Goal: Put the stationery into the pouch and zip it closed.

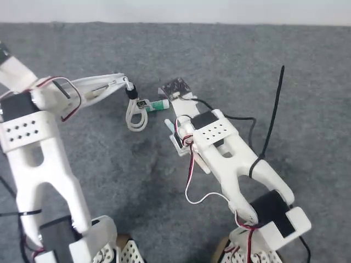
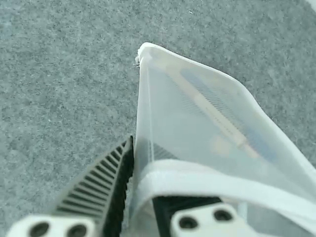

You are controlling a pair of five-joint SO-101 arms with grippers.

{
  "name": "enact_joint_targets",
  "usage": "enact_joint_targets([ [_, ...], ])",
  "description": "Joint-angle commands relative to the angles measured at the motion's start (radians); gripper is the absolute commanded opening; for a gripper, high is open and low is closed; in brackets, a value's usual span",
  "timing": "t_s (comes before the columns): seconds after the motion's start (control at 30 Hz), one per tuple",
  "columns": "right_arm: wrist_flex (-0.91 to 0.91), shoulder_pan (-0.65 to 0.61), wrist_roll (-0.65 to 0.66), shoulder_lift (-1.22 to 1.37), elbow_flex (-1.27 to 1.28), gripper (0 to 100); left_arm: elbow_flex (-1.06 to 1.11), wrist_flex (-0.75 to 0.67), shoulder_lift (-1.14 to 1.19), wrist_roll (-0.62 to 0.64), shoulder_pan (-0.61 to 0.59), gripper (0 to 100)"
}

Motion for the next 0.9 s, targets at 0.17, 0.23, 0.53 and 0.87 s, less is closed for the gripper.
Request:
enact_joint_targets([
  [0.17, -0.24, -0.016, -0.054, 0.064, -0.06, 16.1, -0.038, -0.029, -0.017, -0.006, -0.008, 1],
  [0.23, -0.308, -0.018, -0.051, 0.116, -0.06, 16.1, -0.038, -0.029, -0.017, -0.006, -0.008, 1],
  [0.53, -0.311, -0.053, -0.049, 0.255, -0.164, 11.0, -0.038, -0.029, -0.017, -0.006, -0.008, 1],
  [0.87, -0.013, -0.047, -0.049, 0.458, -0.416, 0.2, -0.036, -0.029, -0.017, -0.006, -0.008, 1],
])
